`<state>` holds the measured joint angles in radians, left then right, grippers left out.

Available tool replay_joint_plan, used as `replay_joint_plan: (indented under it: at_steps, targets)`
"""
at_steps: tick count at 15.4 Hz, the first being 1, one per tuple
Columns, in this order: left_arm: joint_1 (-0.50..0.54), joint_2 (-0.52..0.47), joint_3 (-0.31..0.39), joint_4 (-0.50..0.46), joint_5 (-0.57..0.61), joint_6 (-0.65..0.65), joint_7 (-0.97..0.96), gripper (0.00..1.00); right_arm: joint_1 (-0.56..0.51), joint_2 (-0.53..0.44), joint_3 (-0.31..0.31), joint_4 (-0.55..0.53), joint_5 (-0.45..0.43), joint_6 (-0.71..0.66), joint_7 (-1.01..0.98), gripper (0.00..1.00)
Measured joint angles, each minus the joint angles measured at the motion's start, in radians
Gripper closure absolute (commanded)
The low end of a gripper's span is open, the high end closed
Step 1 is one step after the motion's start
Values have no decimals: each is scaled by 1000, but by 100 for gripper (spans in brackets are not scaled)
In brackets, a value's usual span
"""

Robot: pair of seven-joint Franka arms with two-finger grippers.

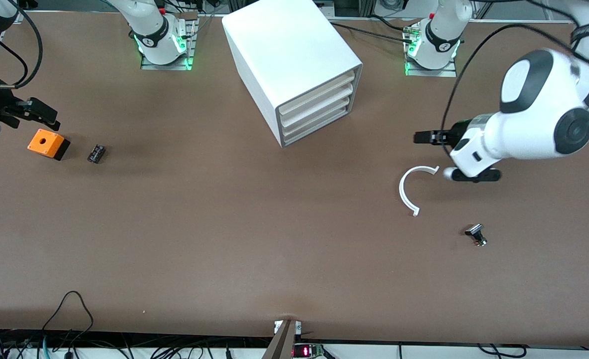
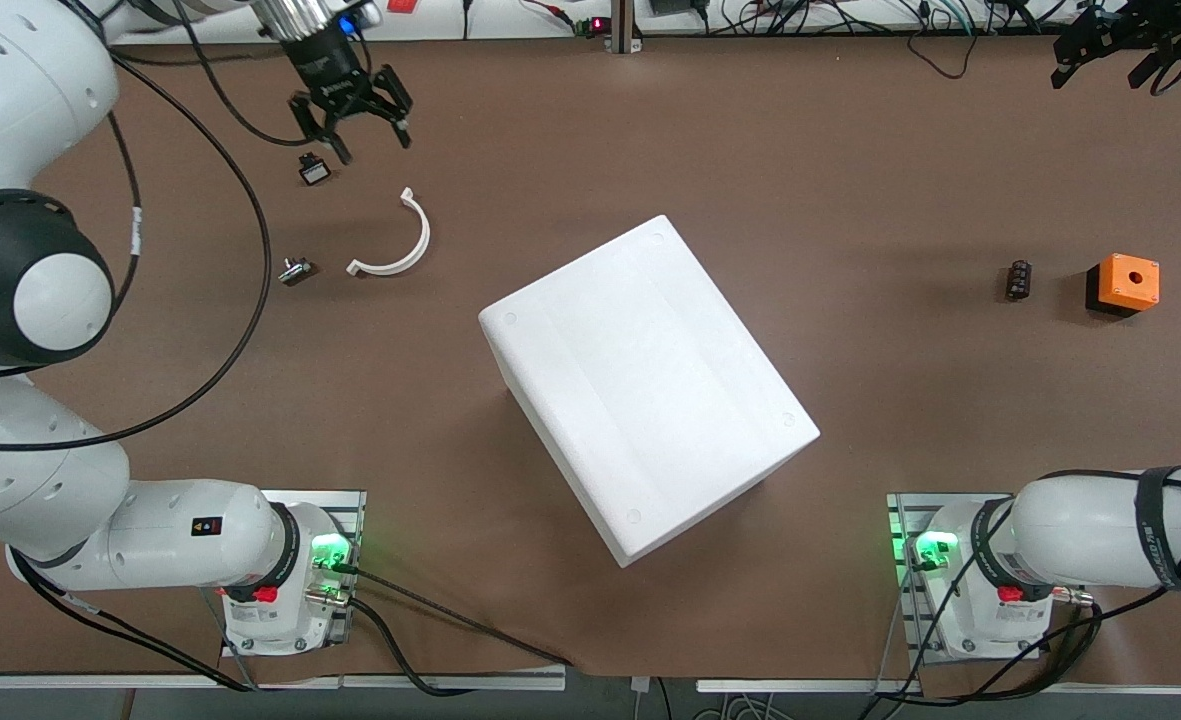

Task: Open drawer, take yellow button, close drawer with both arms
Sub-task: 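Reach the left gripper to the bottom drawer handle and pull it open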

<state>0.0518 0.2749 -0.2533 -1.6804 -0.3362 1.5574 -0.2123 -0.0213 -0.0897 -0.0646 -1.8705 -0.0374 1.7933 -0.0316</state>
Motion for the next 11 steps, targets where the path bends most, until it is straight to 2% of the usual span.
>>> replay_joint_plan:
  at_steps: [3, 6, 8, 11]
  targets:
    - [0, 50, -9, -71, -180, 37, 1, 0, 0, 13, 0, 0, 0, 2, 0, 0]
    - [0, 75, -58, -155, -347, 85, 3, 0, 0, 26, 0, 0, 17, 3, 0, 0]
    - [-2, 84, -114, -202, -408, 129, 7, 0, 0, 33, 0, 0, 42, 3, 0, 0]
    - [-8, 89, -194, -245, -426, 207, 48, 0, 1, 49, 0, 0, 52, 7, 0, 0]
